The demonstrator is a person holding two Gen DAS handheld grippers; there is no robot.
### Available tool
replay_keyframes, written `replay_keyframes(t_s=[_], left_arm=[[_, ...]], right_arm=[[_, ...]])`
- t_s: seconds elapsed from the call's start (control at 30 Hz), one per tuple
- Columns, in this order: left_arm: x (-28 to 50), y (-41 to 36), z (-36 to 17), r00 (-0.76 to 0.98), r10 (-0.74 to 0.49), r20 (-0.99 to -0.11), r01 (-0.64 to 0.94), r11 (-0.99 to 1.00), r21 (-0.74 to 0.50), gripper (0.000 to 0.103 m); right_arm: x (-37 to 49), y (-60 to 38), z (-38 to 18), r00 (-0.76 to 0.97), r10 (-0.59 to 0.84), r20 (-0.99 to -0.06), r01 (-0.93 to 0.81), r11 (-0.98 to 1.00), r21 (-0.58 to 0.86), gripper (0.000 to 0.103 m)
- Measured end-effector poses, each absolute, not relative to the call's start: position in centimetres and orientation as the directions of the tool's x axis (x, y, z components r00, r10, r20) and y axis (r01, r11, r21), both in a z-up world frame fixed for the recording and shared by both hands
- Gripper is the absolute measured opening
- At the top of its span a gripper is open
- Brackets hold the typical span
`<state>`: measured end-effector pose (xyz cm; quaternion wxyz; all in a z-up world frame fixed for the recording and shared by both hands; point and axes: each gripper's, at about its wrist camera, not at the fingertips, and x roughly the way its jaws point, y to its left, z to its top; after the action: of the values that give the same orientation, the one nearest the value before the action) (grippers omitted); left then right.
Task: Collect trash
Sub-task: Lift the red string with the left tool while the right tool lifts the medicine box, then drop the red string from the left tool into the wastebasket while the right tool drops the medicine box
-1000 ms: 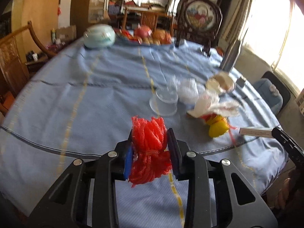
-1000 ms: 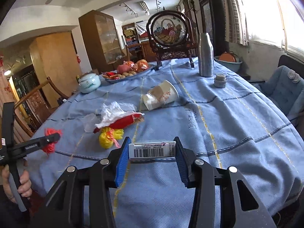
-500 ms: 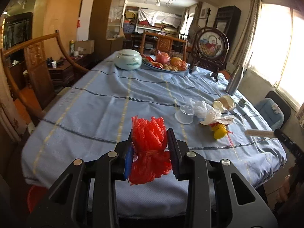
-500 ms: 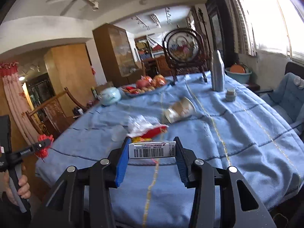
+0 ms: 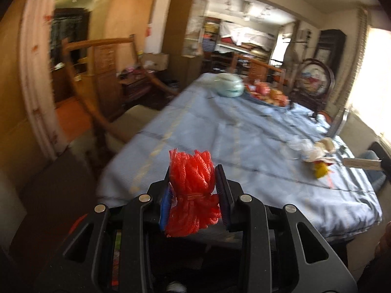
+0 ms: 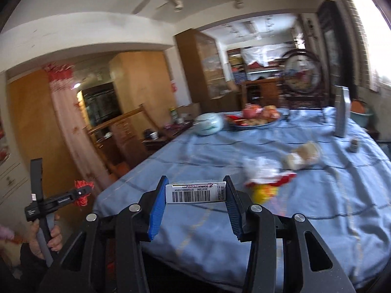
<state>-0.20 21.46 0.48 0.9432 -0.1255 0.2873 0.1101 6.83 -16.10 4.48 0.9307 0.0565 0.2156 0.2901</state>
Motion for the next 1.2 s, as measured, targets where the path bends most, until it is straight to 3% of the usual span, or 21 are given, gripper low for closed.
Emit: replay_keyframes(t_s=[0.3,0.37,0.43,0.73,0.87,0.97,1.13,1.2], left_arm=[[-4.7,30.0,-7.0,0.67,0.202,-0.714,-0.458,0.869,-0.185,0.036],[-4.9,31.3,-8.5,0.641,0.197,-0.742,-0.481,0.856,-0.188,0.048],[-5.4,32.6,-9.8,0.629,0.201,-0.751,-0.51,0.836,-0.203,0.069],[-8.4,36.5,-11.4,0.607,0.294,-0.738,-0.624,0.751,-0.214,0.091],[-10.0,38.3,-11.5,0.593,0.337,-0.731,-0.67,0.71,-0.216,0.092],[-11.6,39.9,-11.5,0.59,0.346,-0.729,-0.698,0.673,-0.246,0.092],[-12.6,41.0,-11.3,0.598,0.343,-0.725,-0.714,0.64,-0.286,0.092],[-12.4,40.8,-11.2,0.596,0.344,-0.725,-0.71,0.648,-0.276,0.092]], right_arm=[[7.3,-4.8,4.3,0.526,0.714,-0.463,-0.695,0.674,0.25,0.045],[6.9,-2.2,4.2,0.486,0.729,-0.481,-0.726,0.644,0.242,0.045],[6.4,0.6,3.9,0.446,0.74,-0.504,-0.756,0.612,0.23,0.045],[4.6,12.6,0.4,0.219,0.745,-0.63,-0.858,0.455,0.239,0.045],[3.8,17.3,-1.5,0.138,0.726,-0.673,-0.889,0.39,0.238,0.046],[3.8,20.6,-3.1,0.074,0.716,-0.694,-0.901,0.346,0.261,0.071],[4.4,20.1,-3.1,0.108,0.719,-0.686,-0.894,0.372,0.25,0.071],[5.1,18.7,-2.7,0.141,0.722,-0.678,-0.885,0.399,0.241,0.075]])
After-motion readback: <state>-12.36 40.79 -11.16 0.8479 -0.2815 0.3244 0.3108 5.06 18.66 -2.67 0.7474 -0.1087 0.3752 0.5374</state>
